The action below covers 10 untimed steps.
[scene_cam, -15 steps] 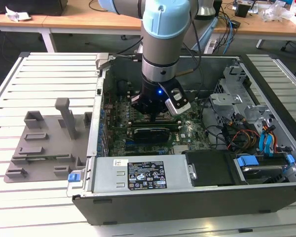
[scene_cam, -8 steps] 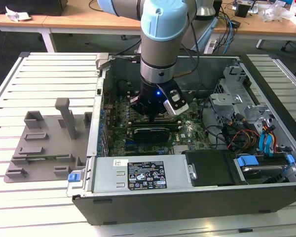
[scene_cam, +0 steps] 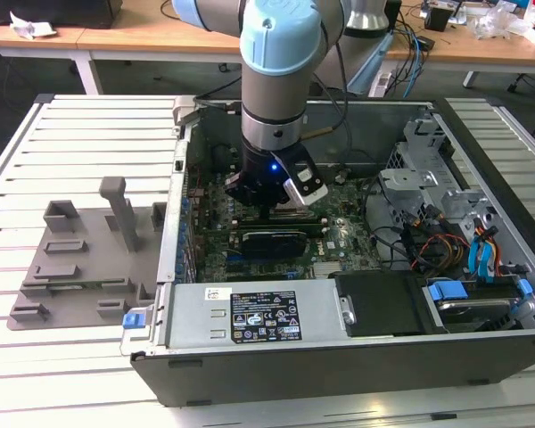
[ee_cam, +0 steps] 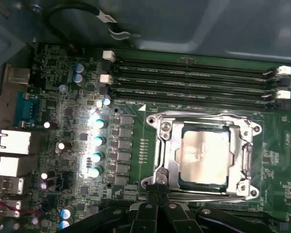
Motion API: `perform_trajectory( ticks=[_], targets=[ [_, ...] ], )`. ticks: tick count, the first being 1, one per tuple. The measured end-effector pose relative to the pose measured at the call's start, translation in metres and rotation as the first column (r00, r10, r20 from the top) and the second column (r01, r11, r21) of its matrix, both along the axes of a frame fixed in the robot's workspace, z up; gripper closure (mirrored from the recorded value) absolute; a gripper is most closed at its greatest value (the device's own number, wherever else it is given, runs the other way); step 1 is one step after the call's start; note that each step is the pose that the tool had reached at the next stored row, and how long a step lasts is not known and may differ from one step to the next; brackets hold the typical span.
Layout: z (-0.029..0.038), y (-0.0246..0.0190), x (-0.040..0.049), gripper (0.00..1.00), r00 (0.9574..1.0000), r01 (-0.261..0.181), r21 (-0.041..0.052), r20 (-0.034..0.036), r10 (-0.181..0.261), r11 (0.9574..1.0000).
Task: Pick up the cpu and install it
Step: 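Install the second cpu locking lever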
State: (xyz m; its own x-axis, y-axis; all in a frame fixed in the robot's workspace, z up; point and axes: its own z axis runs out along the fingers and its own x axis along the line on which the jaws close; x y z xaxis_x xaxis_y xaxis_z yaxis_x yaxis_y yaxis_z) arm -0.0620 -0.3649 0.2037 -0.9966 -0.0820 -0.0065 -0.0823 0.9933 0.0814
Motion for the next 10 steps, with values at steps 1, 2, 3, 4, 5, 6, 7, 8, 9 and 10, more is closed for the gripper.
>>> perform_trajectory(
  ticks=[1, 2, 3, 4, 5, 6, 7, 8, 9, 10],
  targets=[
    [-0.0004, 0.0002, -0.0014, 0.89, 1.0000, -0.001, 0.0011, 0.0001, 0.001, 1.0000],
    [-0.0005, 0.0003, -0.0022, 0.89, 1.0000, -0.002, 0.0019, 0.0000, 0.002, 1.0000],
    [-0.0009, 0.0004, -0.0040, 0.89, 1.0000, -0.004, 0.0043, 0.0002, 0.004, 1.0000],
    [-0.0011, 0.0005, -0.0052, 0.89, 1.0000, -0.006, 0.0067, 0.0001, 0.006, 1.0000],
    [-0.0014, 0.0009, -0.0056, 0.89, 1.0000, -0.007, 0.0092, 0.0001, 0.007, 0.9999],
    [-0.0017, 0.0013, -0.0057, 0.89, 1.0000, -0.008, 0.0126, 0.0006, 0.008, 0.9999],
    [-0.0025, 0.0015, -0.0057, 0.89, 1.0000, -0.009, 0.0156, 0.0012, 0.009, 0.9998],
    [-0.0030, 0.0014, -0.0058, 0.89, 0.9999, -0.011, 0.0155, 0.0002, 0.011, 0.9998],
    [-0.0030, 0.0015, -0.0058, 0.89, 0.9999, -0.012, 0.0155, 0.0004, 0.012, 0.9998],
    [0.0001, 0.0017, -0.0056, 0.89, 0.9999, -0.012, 0.0166, 0.0023, 0.012, 0.9998]
  ],
)
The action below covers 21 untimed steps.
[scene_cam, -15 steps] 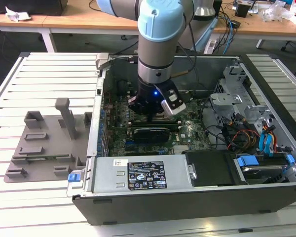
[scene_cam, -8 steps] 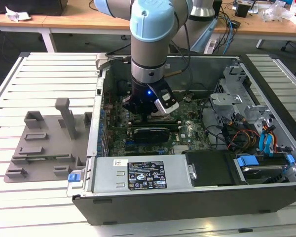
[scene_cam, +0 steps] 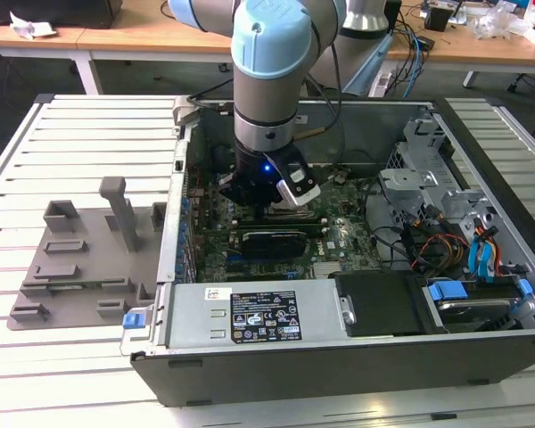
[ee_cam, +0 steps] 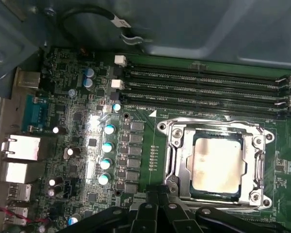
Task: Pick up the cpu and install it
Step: 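Install the second cpu locking lever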
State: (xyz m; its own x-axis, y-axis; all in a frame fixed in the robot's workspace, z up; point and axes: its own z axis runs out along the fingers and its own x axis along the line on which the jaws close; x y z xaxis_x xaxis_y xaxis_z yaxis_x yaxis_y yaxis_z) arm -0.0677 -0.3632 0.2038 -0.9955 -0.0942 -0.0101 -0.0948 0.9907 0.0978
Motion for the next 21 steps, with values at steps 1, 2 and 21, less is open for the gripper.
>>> perform_trajectory(
  ticks=[1, 2, 21],
  targets=[
    [0.0034, -0.0001, -0.0001, 0.89, 1.0000, 0.000, -0.0007, -0.0003, 0.000, 1.0000],
    [0.0058, -0.0002, -0.0002, 0.89, 1.0000, 0.000, -0.0011, -0.0004, 0.000, 1.0000],
    [0.0116, 0.0179, 0.0306, 0.89, 1.0000, 0.000, -0.0362, -0.0006, 0.000, 0.9993]
  ],
)
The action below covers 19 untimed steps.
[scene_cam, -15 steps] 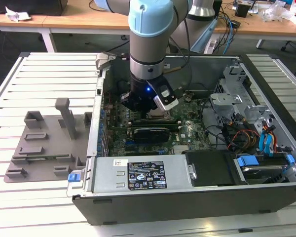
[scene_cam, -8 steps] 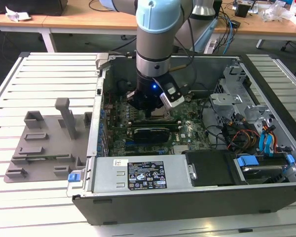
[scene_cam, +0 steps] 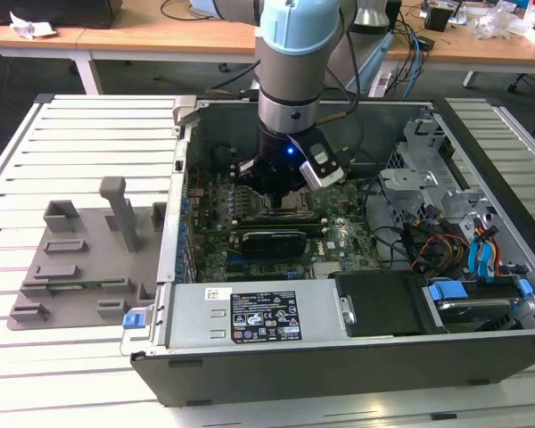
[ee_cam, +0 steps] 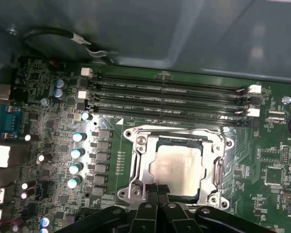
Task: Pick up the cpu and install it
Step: 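Install the second cpu locking lever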
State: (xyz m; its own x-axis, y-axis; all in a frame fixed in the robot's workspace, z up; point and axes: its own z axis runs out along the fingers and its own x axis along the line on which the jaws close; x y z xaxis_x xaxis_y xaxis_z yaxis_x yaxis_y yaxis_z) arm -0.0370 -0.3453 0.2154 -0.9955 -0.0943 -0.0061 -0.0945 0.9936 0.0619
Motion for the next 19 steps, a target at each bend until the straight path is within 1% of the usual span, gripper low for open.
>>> perform_trajectory(
  ticks=[2, 3, 4, 5, 7, 8, 10, 11, 12, 14, 15, 16, 17, 19],
  targets=[
    [0.0005, 0.0026, 0.0012, 0.89, 1.0000, 0.000, -0.0020, 0.0000, 0.000, 1.0000],
    [0.0011, 0.0061, 0.0031, 0.89, 1.0000, 0.000, -0.0073, 0.0001, 0.000, 1.0000],
    [0.0015, 0.0087, 0.0045, 0.89, 1.0000, 0.000, -0.0146, 0.0001, 0.000, 0.9999],
    [0.0023, 0.0132, 0.0072, 0.89, 1.0000, 0.000, -0.0297, 0.0000, 0.000, 0.9996],
    [0.0026, 0.0181, 0.0107, 0.89, 1.0000, 0.000, -0.0441, 0.0001, 0.000, 0.9990],
    [0.0031, 0.0207, 0.0129, 0.89, 1.0000, 0.000, -0.0566, 0.0000, 0.000, 0.9984],
    [0.0042, 0.0225, 0.0137, 0.89, 1.0000, 0.000, -0.0733, 0.0002, 0.000, 0.9973],
    [0.0062, 0.0240, 0.0139, 0.89, 1.0000, 0.000, -0.0920, 0.0000, 0.000, 0.9958],
    [0.0076, 0.0250, 0.0140, 0.89, 1.0000, 0.000, -0.1041, 0.0001, 0.000, 0.9946],
    [0.0099, 0.0266, 0.0141, 0.89, 1.0000, 0.000, -0.1211, 0.0000, 0.000, 0.9926],
    [0.0105, 0.0271, 0.0141, 0.89, 1.0000, 0.000, -0.1259, 0.0000, 0.000, 0.9920],
    [0.0127, 0.0284, 0.0141, 0.89, 1.0000, 0.000, -0.1355, 0.0000, 0.000, 0.9908],
    [0.0145, 0.0293, 0.0142, 0.89, 1.0000, 0.000, -0.1415, 0.0000, 0.000, 0.9899],
    [0.0164, 0.0300, 0.0142, 0.89, 1.0000, 0.000, -0.1468, 0.0001, 0.000, 0.9892]
  ],
)
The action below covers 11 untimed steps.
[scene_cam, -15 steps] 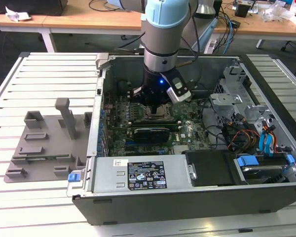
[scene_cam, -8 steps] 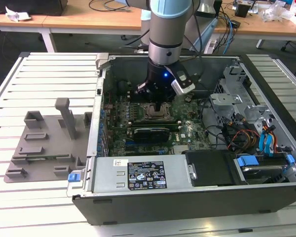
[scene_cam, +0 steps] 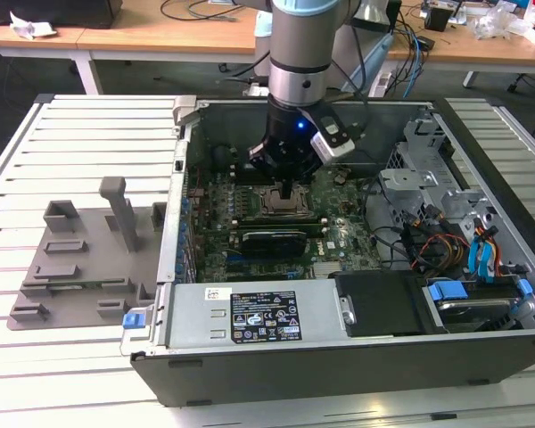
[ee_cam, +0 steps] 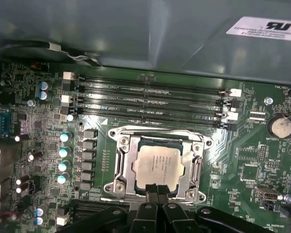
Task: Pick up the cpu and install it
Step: 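Install the second cpu locking lever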
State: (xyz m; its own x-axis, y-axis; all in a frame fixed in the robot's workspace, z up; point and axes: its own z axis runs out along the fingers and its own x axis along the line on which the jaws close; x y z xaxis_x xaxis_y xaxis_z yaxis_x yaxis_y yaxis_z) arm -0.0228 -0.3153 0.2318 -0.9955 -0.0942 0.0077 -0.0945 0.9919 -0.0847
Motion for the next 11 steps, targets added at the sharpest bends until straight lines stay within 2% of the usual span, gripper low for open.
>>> perform_trajectory(
  ticks=[2, 3, 5, 11],
  targets=[
    [0.0045, 0.0007, 0.0000, 0.89, 1.0000, 0.000, -0.0060, -0.0001, 0.000, 1.0000],
    [0.0110, 0.0013, 0.0000, 0.89, 1.0000, 0.000, -0.0109, -0.0001, 0.000, 0.9999],
    [0.0156, 0.0015, 0.0000, 0.89, 1.0000, 0.000, -0.0145, -0.0001, 0.000, 0.9999],
    [0.0159, 0.0015, 0.0000, 0.89, 1.0000, 0.000, -0.0146, 0.0000, 0.000, 0.9999]
  ],
)
